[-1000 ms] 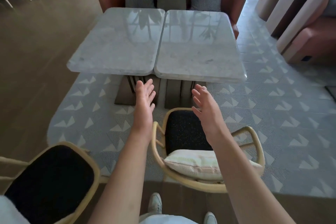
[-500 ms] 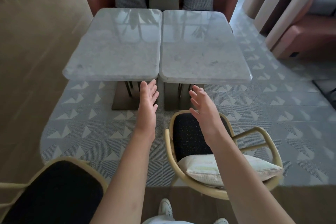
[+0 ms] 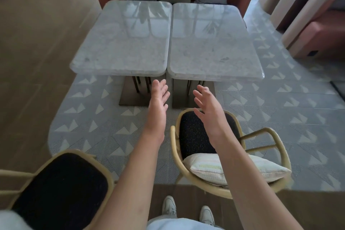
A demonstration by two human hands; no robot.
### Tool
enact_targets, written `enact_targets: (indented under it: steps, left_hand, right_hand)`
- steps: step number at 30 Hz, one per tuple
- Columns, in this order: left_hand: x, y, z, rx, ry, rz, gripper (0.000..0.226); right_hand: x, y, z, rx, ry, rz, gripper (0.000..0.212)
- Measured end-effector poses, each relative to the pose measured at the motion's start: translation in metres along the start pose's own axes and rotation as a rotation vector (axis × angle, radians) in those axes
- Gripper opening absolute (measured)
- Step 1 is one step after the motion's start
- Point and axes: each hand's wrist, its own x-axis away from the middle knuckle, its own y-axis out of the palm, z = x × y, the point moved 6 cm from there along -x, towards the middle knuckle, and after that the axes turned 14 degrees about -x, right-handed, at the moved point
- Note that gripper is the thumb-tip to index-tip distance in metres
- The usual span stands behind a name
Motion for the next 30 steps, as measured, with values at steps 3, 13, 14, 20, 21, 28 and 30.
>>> enact_targets:
  steps: [3,13,14,20,21,28,30]
  left_hand:
    - [0.013,-0.001,0.004,0.003,0.003,0.048,0.063]
    - [0.088,-0.003,-0.008,0.002,-0.020,0.324,0.066]
    - [0.099,-0.006,-0.012,0.008,-0.034,0.370,0.065]
    - [0.178,-0.041,-0.036,0.020,-0.098,0.623,0.064]
    - [0.193,-0.051,-0.036,0.028,-0.091,0.667,0.064]
    - [0.300,-0.115,-0.047,0.141,-0.022,0.930,0.067]
    - [0.328,-0.131,-0.052,0.171,-0.014,0.977,0.066]
  right_hand:
    - [0.005,0.002,-0.005,-0.012,0.003,-0.042,0.045]
    - [0.041,0.000,0.003,-0.013,0.130,-0.299,0.046]
    - [0.046,0.003,0.008,-0.023,0.159,-0.335,0.045]
    - [0.095,0.034,0.046,-0.030,0.287,-0.517,0.046]
    - [0.107,0.044,0.050,-0.014,0.292,-0.557,0.046]
    - [0.207,0.103,0.067,0.104,0.305,-0.842,0.048]
    - [0.238,0.114,0.072,0.133,0.293,-0.904,0.049]
